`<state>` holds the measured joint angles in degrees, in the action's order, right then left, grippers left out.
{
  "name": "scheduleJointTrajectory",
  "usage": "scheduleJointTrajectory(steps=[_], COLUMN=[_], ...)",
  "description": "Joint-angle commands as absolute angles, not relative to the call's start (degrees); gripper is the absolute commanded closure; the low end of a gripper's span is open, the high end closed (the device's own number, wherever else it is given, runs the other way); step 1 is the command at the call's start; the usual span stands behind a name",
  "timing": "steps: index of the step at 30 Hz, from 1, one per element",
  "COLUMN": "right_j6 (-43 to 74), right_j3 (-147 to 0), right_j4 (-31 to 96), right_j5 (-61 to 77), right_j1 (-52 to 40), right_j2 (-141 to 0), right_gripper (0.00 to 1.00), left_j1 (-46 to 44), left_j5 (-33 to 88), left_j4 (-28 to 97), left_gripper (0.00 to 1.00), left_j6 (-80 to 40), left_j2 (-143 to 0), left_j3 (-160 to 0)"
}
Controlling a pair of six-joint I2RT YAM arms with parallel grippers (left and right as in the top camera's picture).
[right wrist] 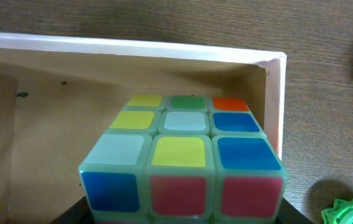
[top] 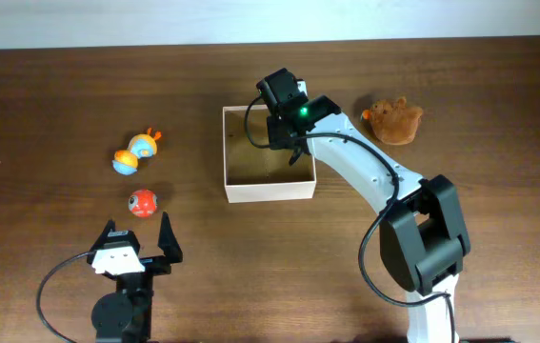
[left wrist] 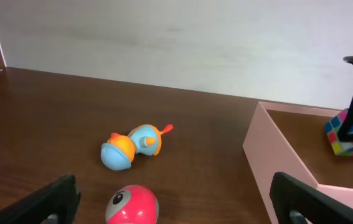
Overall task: Pack container
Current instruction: 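Lift the cube and carry it left over the box, then lower the cube into the box and open the right gripper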
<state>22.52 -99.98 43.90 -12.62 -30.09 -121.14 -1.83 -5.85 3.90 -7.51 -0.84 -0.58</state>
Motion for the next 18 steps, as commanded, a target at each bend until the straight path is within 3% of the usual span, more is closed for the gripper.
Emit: scheduleJointTrajectory(steps=[1,3,6,8,15,18], right_j6=[23.46,23.46,23.46,23.46,23.22,20.16], right_j3=[-101.36,-101.36,-101.36,-101.36,-101.36,-101.38], right_j4=[43.22,42.96,42.59,42.57,42.41,41.8], right_j5=[-13.76,-13.74,-13.72,-13.74,-12.69,-7.77], right_j1=[-29.93,-29.93,-29.93,-29.93,-29.98,-30.0], right_j2=[-122.19,-122.21,-122.19,-122.21,-122.19,-122.19], right_gripper=[0.5,0.46,0.29,0.27,0.25,0.29], left_j1=[-1.54,-1.54,-1.54,-1.54,-1.54,-1.54], left_j5=[-6.04,-6.04,-6.04,-6.04,-6.04,-6.04], left_j4=[4.16,4.16,4.16,4.16,4.16,4.16], left_gripper=[0.01,0.01,0.01,0.01,0.01,0.01], left_j6=[-6.61,-6.61,-6.61,-6.61,-6.61,-6.61], left_j2=[-0.3,-0.3,-0.3,-0.3,-0.3,-0.3], left_j3=[-0.51,-0.51,-0.51,-0.51,-0.51,-0.51])
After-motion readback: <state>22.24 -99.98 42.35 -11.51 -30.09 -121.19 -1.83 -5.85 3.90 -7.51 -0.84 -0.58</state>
